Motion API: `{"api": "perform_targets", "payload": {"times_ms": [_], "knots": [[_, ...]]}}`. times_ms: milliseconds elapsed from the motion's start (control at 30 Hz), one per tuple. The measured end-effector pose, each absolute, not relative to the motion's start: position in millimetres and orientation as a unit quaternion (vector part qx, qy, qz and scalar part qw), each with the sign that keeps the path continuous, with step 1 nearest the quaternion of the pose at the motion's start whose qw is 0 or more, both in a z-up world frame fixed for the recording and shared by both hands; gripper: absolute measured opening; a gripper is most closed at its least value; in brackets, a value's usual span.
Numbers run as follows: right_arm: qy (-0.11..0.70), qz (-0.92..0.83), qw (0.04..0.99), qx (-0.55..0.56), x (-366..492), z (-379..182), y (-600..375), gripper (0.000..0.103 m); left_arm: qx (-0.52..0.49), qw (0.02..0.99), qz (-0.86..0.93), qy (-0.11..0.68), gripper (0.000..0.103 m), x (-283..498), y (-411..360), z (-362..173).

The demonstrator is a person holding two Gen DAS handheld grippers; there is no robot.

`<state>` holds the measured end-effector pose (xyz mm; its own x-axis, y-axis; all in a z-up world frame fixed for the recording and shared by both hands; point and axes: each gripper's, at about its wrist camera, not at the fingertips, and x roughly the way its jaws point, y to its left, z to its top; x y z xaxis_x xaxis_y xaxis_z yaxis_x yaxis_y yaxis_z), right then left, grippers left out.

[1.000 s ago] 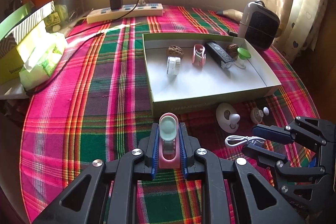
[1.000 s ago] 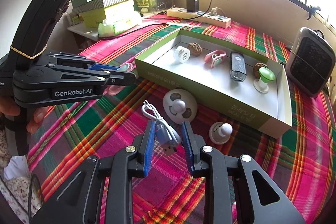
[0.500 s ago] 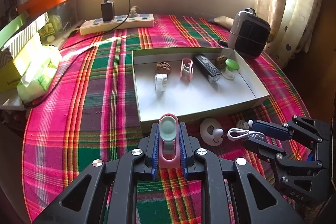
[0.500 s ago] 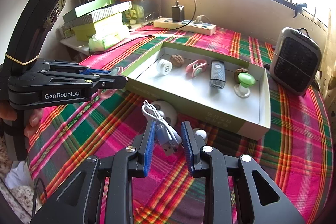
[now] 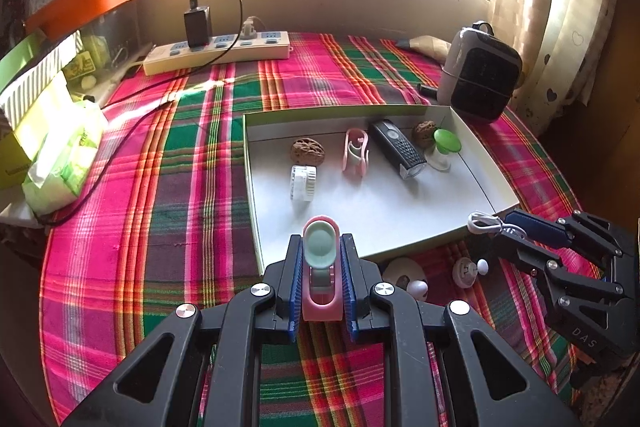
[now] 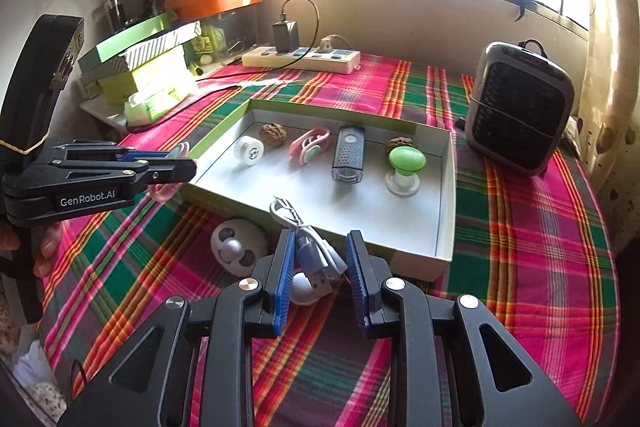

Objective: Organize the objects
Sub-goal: 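Lift and carry the pink holder and white cable over the box with both tools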

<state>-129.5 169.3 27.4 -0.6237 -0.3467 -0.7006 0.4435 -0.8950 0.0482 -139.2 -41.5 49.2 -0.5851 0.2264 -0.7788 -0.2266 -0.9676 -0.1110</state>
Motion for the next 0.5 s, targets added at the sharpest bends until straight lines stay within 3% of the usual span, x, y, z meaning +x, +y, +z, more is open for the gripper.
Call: {"api": "perform_targets", "payload": {"times_ms": [500], "knots": [[0.076, -0.895, 0.187, 0.397, -174.6, 23.9, 183.1, 0.027, -0.447, 0.123, 0.886, 0.003, 0.016, -164.9, -39.5, 40.8]]}}
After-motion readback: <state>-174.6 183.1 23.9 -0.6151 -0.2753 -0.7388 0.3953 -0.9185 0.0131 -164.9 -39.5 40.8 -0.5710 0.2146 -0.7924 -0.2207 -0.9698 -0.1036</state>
